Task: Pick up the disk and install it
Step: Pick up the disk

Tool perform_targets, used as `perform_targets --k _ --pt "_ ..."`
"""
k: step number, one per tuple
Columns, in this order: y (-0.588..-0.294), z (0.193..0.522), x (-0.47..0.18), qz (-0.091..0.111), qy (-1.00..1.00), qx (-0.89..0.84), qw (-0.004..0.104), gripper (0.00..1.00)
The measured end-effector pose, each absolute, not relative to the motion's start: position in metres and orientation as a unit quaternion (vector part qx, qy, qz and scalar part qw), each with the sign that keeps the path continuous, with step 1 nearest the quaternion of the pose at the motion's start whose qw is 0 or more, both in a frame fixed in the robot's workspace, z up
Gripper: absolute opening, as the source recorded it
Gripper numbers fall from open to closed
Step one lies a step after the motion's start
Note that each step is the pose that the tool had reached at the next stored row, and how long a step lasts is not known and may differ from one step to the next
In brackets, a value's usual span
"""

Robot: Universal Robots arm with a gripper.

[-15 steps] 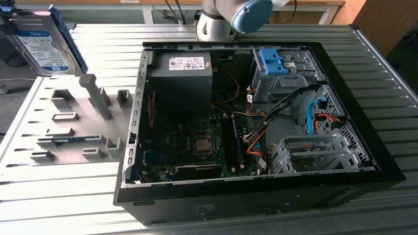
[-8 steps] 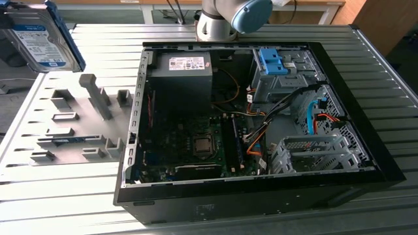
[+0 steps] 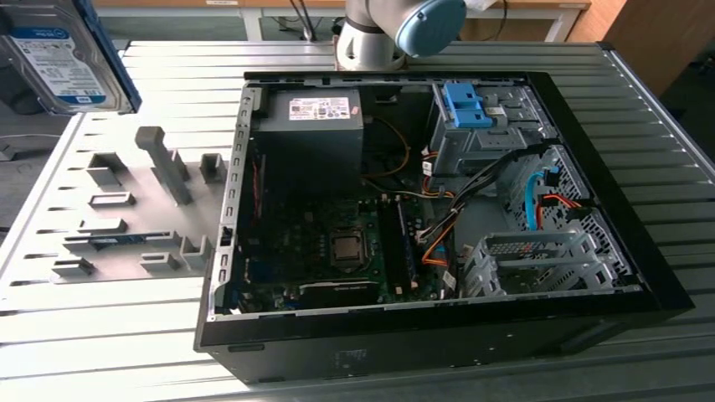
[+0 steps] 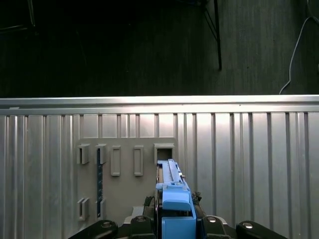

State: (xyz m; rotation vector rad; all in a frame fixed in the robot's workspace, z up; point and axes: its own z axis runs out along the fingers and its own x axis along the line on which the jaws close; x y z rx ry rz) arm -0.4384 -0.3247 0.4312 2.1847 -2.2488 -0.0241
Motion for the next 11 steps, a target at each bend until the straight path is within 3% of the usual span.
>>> perform_targets --k 11 --pt "-0.325 0.455 -0.438 -0.008 -0.717 0.697 0.003 0.37"
